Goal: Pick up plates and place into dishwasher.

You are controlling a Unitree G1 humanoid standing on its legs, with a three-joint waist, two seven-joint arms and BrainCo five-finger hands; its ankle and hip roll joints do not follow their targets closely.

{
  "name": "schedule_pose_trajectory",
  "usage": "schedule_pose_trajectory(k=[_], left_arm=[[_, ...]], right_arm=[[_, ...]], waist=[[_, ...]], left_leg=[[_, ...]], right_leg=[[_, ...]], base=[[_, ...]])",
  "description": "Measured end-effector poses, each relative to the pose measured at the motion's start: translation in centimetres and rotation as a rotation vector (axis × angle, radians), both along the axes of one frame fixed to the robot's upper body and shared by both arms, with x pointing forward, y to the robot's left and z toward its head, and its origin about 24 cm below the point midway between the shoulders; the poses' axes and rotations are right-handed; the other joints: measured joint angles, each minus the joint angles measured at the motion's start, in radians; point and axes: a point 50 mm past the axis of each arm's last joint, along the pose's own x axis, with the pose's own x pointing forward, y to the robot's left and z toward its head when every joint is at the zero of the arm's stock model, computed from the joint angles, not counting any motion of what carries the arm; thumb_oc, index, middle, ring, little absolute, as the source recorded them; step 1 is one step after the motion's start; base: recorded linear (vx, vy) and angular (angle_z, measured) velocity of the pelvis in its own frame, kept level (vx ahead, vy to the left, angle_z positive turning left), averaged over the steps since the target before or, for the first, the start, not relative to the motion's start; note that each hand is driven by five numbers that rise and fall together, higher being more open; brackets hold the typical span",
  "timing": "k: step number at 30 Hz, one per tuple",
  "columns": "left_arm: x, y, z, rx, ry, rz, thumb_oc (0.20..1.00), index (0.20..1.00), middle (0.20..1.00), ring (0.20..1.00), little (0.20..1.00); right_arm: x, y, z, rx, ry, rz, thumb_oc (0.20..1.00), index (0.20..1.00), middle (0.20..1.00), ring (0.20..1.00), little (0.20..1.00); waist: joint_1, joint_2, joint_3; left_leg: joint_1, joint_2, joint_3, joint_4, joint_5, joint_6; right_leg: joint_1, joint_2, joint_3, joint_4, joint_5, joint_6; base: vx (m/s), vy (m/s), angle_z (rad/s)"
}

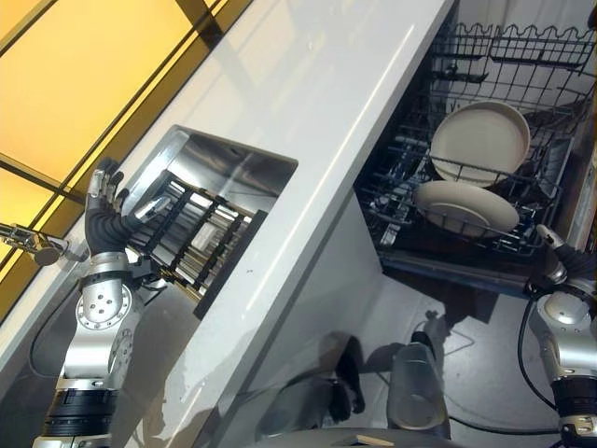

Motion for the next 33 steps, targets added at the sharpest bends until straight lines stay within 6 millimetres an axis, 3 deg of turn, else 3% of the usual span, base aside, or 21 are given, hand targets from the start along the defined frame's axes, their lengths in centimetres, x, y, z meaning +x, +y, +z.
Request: schedule_pose_trajectory(k=[6,10,19,33], left_arm=[[0.1,-0.7,-0.5,-0.004,0.016,-0.020,1.000,1.000,1.000,1.000,1.000],[0.3,-1.1,-0.4,-0.009,0.006,-0.029,1.000,1.000,1.000,1.000,1.000],[1.7,-2.9,0.5,-0.030,-0.041,-0.028,1.000,1.000,1.000,1.000,1.000],[2.3,-3.2,2.2,-0.034,-0.105,-0.010,1.000,1.000,1.000,1.000,1.000]], right_arm=[[1.1,0.1,1.4,0.047,-0.090,0.029,1.000,1.000,1.000,1.000,1.000],[2.5,0.8,2.0,0.074,-0.089,0.149,1.000,1.000,1.000,1.000,1.000],[6.4,2.8,5.2,0.086,-0.189,0.293,1.000,1.000,1.000,1.000,1.000],[7.8,4.6,6.1,0.079,-0.221,0.381,1.000,1.000,1.000,1.000,1.000]], waist=[[-0.015,0.026,0.062],[-0.030,0.026,0.062],[-0.024,0.016,0.069],[-0.010,0.015,0.070]], left_leg=[[-0.021,-0.007,0.014,0.012,0.000,-0.001],[-0.044,-0.018,0.016,0.015,0.004,0.003],[-0.228,-0.016,0.004,0.084,0.012,-0.008],[-0.298,-0.021,-0.014,0.113,0.012,-0.016]], right_leg=[[-0.042,-0.003,0.020,0.039,-0.014,0.000],[-0.082,-0.012,0.027,0.075,-0.031,0.000],[-0.255,-0.013,0.022,0.140,-0.027,-0.014],[-0.323,-0.019,0.015,0.185,-0.038,-0.031]], base=[[0.03,0.033,-0.05],[-0.04,-0.014,0.00],[-0.12,-0.103,0.06],[0.00,0.029,0.04]])
